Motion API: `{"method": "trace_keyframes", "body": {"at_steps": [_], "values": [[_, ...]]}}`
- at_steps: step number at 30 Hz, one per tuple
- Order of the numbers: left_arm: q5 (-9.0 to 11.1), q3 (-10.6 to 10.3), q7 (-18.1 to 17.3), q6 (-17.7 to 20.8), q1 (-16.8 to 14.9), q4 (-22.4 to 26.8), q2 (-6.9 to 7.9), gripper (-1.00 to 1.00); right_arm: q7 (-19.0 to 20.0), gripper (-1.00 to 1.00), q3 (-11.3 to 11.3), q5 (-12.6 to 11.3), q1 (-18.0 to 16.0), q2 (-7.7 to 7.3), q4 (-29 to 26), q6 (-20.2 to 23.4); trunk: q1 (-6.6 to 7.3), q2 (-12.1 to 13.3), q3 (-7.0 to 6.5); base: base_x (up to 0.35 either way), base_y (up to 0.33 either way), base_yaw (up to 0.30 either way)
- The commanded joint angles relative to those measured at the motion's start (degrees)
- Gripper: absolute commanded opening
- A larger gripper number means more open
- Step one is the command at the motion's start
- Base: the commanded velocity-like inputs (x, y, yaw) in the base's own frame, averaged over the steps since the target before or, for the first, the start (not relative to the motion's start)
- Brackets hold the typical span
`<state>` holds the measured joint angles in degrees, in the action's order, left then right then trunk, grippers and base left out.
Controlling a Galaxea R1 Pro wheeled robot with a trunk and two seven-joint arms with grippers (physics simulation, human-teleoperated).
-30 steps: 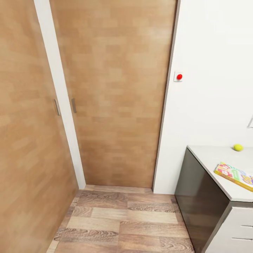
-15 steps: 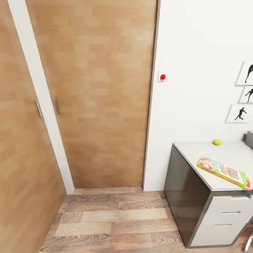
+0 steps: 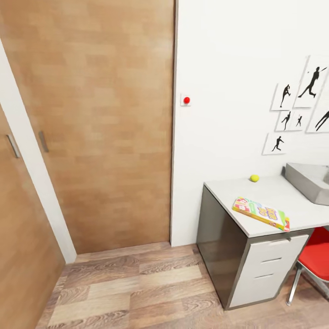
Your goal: Put all the toys in the child's room - the three board games (two on the bed and one on the table), the two jigsaw puzzles on the table, and the tennis ball on the table - inside the toy box on the table in the child's room.
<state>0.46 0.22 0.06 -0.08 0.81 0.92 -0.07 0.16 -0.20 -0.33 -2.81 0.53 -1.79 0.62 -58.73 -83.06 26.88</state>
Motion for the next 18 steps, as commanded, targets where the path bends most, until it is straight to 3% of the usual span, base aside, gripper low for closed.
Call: {"method": "trace_keyframes", "body": {"at_steps": [1,18], "values": [[0.1,0.0,0.0,0.0,0.0,0.2,-0.02,1.0,0.0,1.0,0.0,-0.1,0.0,0.01,0.0,0.1,0.0,0.0,0.04,0.0,0.0,-0.285],[0.3,0.5,0.0,0.0,-1.1,1.4,-0.09,1.0,0.0,1.0,-0.1,-0.1,-0.3,-0.05,-0.1,0.1,0.0,0.0,0.04,0.0,0.0,-0.286]]}}
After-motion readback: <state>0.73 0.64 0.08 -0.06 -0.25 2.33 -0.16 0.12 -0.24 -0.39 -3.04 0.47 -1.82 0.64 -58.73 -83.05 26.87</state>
